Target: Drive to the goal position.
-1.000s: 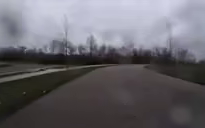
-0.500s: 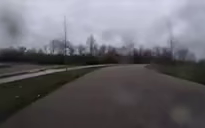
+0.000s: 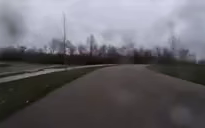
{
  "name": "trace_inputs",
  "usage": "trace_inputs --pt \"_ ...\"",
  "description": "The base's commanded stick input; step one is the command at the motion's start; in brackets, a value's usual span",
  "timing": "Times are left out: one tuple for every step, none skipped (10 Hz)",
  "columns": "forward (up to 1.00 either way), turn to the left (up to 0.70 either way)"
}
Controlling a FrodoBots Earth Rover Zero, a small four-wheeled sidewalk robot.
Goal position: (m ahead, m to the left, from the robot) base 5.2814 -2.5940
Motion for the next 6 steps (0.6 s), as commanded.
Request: trace_inputs --pt "0.7 0.0" --pt "0.7 0.0" --pt "0.7 0.0" --pt "0.7 0.0" --pt "0.7 0.0" --pt "0.7 0.0"
